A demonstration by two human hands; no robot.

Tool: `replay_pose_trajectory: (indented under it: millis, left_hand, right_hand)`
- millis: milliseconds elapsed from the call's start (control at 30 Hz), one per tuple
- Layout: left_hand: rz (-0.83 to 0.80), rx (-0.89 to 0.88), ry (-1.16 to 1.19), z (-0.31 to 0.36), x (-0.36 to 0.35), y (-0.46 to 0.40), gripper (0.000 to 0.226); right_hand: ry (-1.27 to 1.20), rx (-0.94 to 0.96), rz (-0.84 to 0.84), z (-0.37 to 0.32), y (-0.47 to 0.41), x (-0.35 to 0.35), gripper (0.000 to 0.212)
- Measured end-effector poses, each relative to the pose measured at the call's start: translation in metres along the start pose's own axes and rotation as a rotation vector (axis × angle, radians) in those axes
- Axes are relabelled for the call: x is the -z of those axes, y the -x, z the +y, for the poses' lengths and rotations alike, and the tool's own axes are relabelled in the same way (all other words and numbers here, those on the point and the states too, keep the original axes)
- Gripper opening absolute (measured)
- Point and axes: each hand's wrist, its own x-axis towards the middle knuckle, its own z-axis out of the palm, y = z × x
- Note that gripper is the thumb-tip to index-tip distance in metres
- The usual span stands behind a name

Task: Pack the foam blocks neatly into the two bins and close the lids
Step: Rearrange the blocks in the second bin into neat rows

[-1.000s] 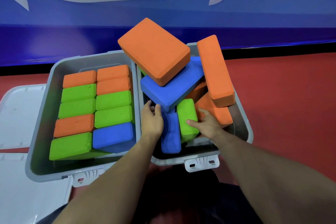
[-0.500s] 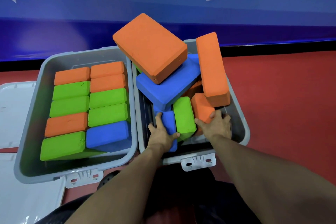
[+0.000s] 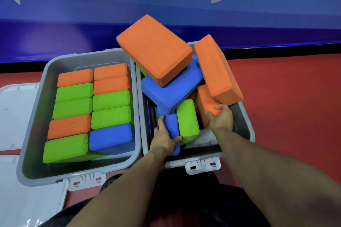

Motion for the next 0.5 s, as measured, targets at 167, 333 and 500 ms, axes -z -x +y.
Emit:
replay_pose_trajectory:
  millis: [167,333,500]
  left_hand:
    - [0.026,0.029,0.005,0.002,0.002,-0.001,0.115]
    - [-0.017,0.068,-0.002,0.008,0.003,-0.002,0.117]
    - [-0.078,0.110,-0.072,0.007,0.001,-0.001,0.137]
  right_hand:
    - [0.139,-0.042,-0.069,0.006,0.015,0.002,0.045]
    - [0.252,0.087,-0.139,-0.002,0.026,0.004,0.037]
    - [0.244,-0.011,-0.424,-0.009,0.030,-0.027,0.089]
